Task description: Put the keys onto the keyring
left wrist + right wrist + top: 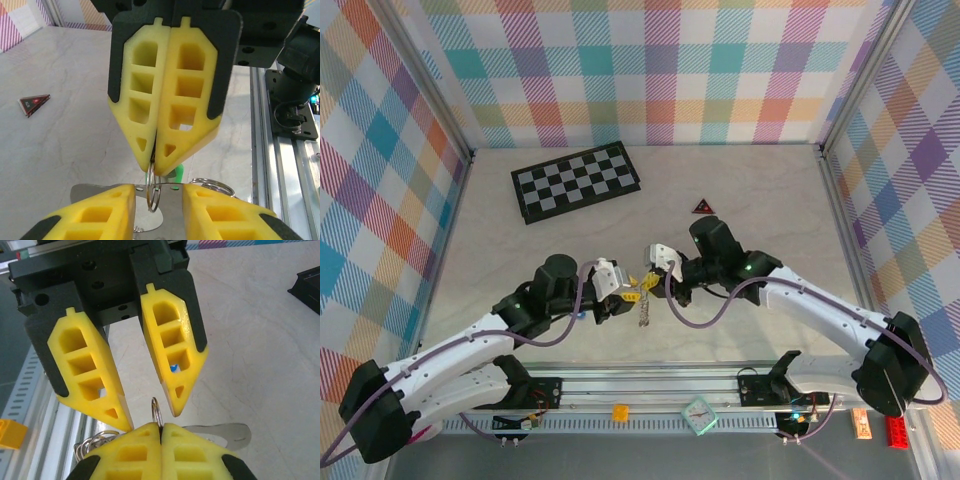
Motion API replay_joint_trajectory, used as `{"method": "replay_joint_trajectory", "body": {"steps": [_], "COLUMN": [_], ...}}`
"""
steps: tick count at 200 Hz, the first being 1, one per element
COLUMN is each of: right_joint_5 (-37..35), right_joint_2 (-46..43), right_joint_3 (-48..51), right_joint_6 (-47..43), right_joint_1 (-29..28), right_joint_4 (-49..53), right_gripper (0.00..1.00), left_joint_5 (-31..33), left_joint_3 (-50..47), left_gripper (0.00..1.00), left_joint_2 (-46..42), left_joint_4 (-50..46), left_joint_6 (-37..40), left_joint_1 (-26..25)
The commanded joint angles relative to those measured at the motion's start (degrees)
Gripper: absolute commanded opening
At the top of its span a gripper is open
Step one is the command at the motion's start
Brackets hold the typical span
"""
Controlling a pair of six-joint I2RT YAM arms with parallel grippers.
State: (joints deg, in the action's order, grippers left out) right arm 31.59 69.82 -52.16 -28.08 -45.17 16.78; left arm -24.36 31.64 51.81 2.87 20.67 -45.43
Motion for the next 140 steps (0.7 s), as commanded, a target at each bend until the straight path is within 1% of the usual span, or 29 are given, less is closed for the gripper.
{"method": "replay_joint_trajectory", "body": {"steps": [1,23,35,51,63,77,83,91,102,113,140], "right_joint_5": [-1.77,-1.89,-1.59,-1.11,-1.2,-0.67,0.47,1.85,2.5,1.85,1.63], "right_joint_2": [1.38,2.21,2.49,2.99,2.59,0.65,-0.48,-2.03,-3.93,-5.0,-5.83], "right_joint_3": [-4.11,-5.96,-6.6,-7.27,-6.61,-4.13,-2.77,-0.65,2.11,3.97,6.46], "right_joint_6": [-6.65,-8.1,-8.61,-8.93,-7.69,-4.09,-2.15,0.3,2.83,4.0,5.14], "right_joint_1": [-1.47,-1.9,-2.16,-2.38,-2.38,-1.58,-0.52,0.92,2.34,2.54,2.54], "right_joint_4": [7.97,9.97,10.5,11.06,9.38,4.76,2.57,-0.68,-3.96,-5.54,-6.86], "right_gripper": [0.0,0.0,0.0,0.0,0.0,0.19,0.25,0.3,0.32,0.35,0.36], "left_joint_5": [-0.07,-0.49,-0.94,-1.46,-1.86,-2.1,-2.16,-2.1,-2.1,-2.01,-1.92], "left_joint_3": [2.26,3.14,3.58,4.09,4.22,3.85,3.5,2.8,1.46,0.32,-1.2], "left_gripper": [0.27,0.19,0.12,0.0,0.0,0.0,0.0,0.0,0.0,0.0,0.0], "left_joint_2": [1.0,1.83,2.22,2.82,3.11,3.12,2.9,2.46,1.77,1.05,0.57], "left_joint_4": [-2.72,-2.98,-3.1,-3.18,-2.99,-2.58,-2.13,-1.22,0.56,2.16,4.42], "left_joint_6": [2.54,3.22,3.55,4.02,4.12,4.03,3.97,3.66,2.97,2.26,0.56], "left_joint_1": [-0.06,-0.01,-0.01,-0.05,-0.06,-0.05,-0.04,-0.07,-0.06,-0.01,-0.02]}}
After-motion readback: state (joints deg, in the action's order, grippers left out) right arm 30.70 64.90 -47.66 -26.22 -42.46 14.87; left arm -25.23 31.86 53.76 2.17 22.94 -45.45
